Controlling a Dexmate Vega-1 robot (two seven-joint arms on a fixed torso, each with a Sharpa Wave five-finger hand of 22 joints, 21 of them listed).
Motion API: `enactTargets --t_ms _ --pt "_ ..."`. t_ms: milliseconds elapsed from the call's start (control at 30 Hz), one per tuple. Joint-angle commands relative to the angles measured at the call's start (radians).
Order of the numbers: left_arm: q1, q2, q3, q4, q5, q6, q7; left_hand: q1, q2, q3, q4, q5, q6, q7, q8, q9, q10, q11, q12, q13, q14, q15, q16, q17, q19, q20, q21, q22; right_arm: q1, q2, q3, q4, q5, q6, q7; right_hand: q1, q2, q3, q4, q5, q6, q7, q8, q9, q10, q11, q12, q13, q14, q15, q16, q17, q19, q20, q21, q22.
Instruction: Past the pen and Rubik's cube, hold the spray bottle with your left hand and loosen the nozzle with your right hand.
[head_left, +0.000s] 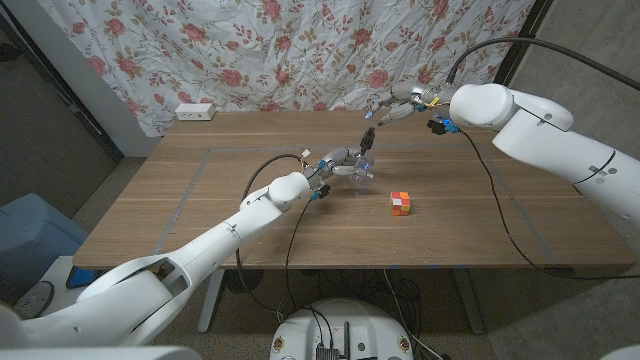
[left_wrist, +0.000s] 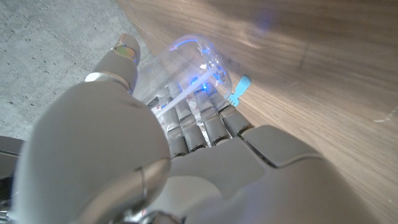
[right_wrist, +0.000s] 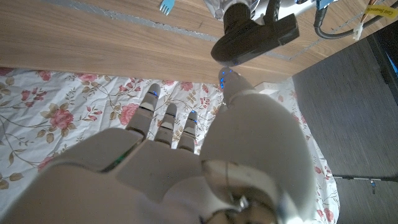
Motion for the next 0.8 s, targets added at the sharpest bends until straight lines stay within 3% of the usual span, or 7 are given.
enactTargets --t_ms 33,167,233,300,400,533,800 --pt "0.004 0.000 -0.010 -0.001 0.006 -0.015 0.022 -0.149 0.166 0.023 0.016 -0.001 0.024 0.014 0.009 0.002 0.009 -0.008 -0.002 0.004 0.010 -0.103 -0.004 0.001 -0.002 -0.019 -0.001 0.005 0.031 -0.022 0.003 0.011 0.003 -0.017 0.038 -0.065 -0.007 -0.029 0.015 -0.004 -0.032 0.001 -0.027 -0.008 -0.007 0.020 -0.003 0.006 0.001 0.024 -0.002 -0.002 0.003 0.003 0.003 0.002" --pt "0.008 -0.001 -0.013 0.000 0.007 -0.022 0.030 -0.149 0.166 0.023 0.016 -0.001 0.026 0.014 0.009 0.002 0.010 -0.005 -0.002 0.004 0.012 -0.103 -0.002 0.001 -0.002 -0.018 0.000 0.005 0.032 -0.026 0.003 0.009 -0.007 -0.007 0.031 -0.137 -0.026 -0.062 0.031 -0.014 -0.039 0.003 -0.040 -0.014 -0.008 0.032 -0.003 0.006 0.005 0.037 -0.007 -0.008 0.009 0.011 0.004 0.003" --pt "0.010 -0.002 -0.015 0.001 0.007 -0.026 0.036 -0.148 0.166 0.023 0.016 -0.001 0.026 0.015 0.009 0.002 0.013 -0.006 -0.001 0.004 0.012 -0.104 -0.002 0.002 -0.001 -0.018 0.000 0.005 0.022 -0.036 0.005 0.016 -0.022 0.040 0.015 -0.185 -0.056 -0.089 0.033 -0.027 -0.021 0.031 -0.037 -0.018 -0.003 0.055 -0.001 0.005 0.017 0.062 -0.008 -0.014 0.012 0.013 0.004 0.003" --pt "0.011 -0.003 -0.016 0.001 0.010 -0.029 0.042 -0.148 0.166 0.023 0.016 -0.001 0.027 0.015 0.010 0.002 0.013 -0.007 -0.001 0.004 0.012 -0.103 -0.002 0.001 -0.001 -0.018 0.000 0.005 -0.004 -0.038 0.015 0.010 -0.044 0.062 -0.031 -0.214 -0.080 -0.107 0.034 -0.040 -0.023 0.051 -0.038 -0.021 0.003 0.067 0.000 0.005 0.031 0.065 -0.007 -0.019 0.024 0.011 0.008 0.004" --pt "0.012 -0.006 -0.017 0.005 0.010 -0.031 0.047 -0.148 0.165 0.023 0.015 -0.001 0.028 0.015 0.010 0.002 0.013 -0.005 -0.001 0.005 0.012 -0.104 -0.002 0.002 -0.001 -0.018 0.000 0.005 -0.008 -0.042 0.013 0.011 -0.071 0.082 -0.033 -0.244 -0.108 -0.126 0.032 -0.057 -0.013 0.070 -0.035 -0.023 0.015 0.069 0.003 0.005 0.046 0.072 -0.006 -0.024 0.045 0.011 0.014 0.005" --pt "0.010 -0.009 -0.016 0.016 0.014 -0.042 0.050 -0.148 0.166 0.023 0.016 -0.001 0.029 0.016 0.010 0.002 0.013 -0.004 -0.002 0.005 0.011 -0.103 -0.002 0.002 0.000 -0.018 0.000 0.005 -0.044 -0.034 0.038 0.013 -0.073 0.108 -0.075 -0.310 -0.110 -0.145 0.053 -0.070 -0.012 0.097 -0.036 -0.024 0.032 0.076 0.007 0.005 0.072 0.071 0.000 -0.028 0.084 0.012 0.023 0.008" --pt "0.005 -0.025 -0.018 0.043 0.024 -0.070 0.071 -0.149 0.166 0.023 0.016 -0.002 0.031 0.015 0.010 0.002 0.015 -0.003 -0.001 0.006 0.014 -0.105 0.000 0.003 0.001 -0.020 0.000 0.005 -0.059 -0.023 0.044 -0.021 -0.097 0.039 -0.081 -0.406 -0.113 -0.172 0.082 -0.069 -0.013 0.132 -0.038 -0.024 0.041 0.097 0.006 0.005 0.104 0.074 0.008 -0.027 0.127 0.015 0.028 0.008"
